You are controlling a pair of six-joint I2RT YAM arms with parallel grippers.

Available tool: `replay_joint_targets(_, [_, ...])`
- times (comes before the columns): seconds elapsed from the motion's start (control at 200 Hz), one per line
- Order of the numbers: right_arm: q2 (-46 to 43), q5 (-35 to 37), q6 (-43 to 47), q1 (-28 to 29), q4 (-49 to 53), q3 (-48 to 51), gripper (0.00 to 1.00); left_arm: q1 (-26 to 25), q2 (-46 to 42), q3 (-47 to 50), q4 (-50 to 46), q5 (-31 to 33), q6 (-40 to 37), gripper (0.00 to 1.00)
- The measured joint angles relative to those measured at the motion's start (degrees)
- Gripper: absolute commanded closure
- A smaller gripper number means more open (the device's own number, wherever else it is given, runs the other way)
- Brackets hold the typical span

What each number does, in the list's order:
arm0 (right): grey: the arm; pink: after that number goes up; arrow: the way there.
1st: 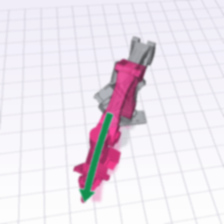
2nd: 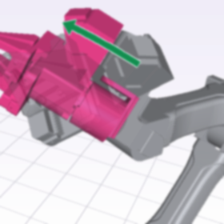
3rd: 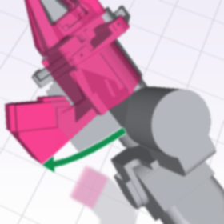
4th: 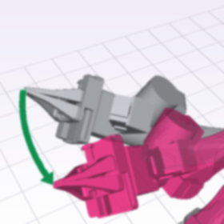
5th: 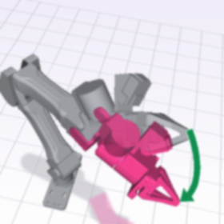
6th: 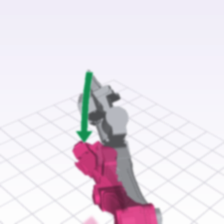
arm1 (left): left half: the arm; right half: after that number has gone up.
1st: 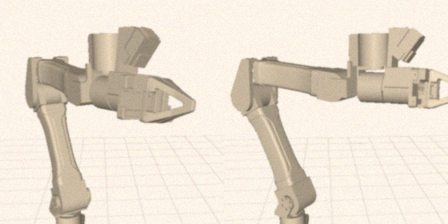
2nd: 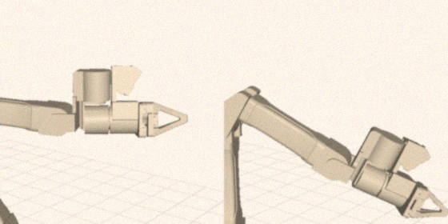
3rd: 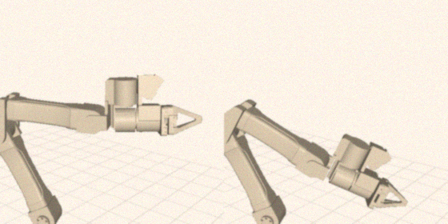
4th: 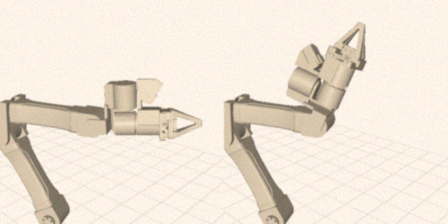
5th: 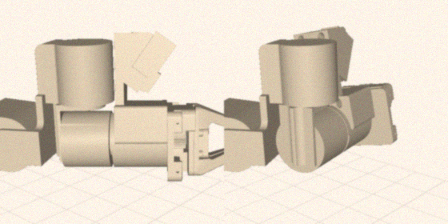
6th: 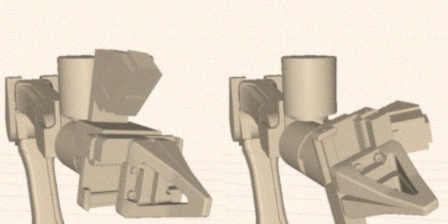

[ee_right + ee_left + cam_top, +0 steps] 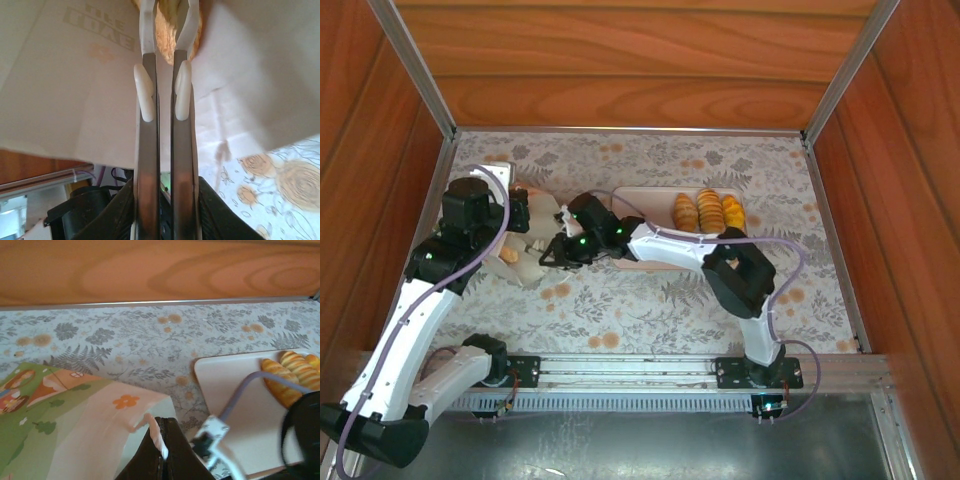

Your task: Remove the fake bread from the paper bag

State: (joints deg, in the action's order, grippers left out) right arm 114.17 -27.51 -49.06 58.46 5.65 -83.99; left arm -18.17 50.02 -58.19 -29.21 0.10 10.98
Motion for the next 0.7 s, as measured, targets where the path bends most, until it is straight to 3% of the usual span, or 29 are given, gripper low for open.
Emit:
replay_joint_targets(0.215, [-8.17,9.75,7.32,0.02,10.01,0.98,0.76,0.0,0.63,0.0,0.11,1.16,0.0,1.0])
replay_joint_targets(0.51, [-7.82,22.6,18.14,1.33,26.86,-4.17,0.66,0.0,2.16,0.0,0.33,1.14,0.46,1.0])
replay_joint_targets(0.7, [-7.19,22.36,23.15,1.95,29.4,-5.31,0.63,-0.02,2.51,-0.02,1.09,1.09,0.87,1.0])
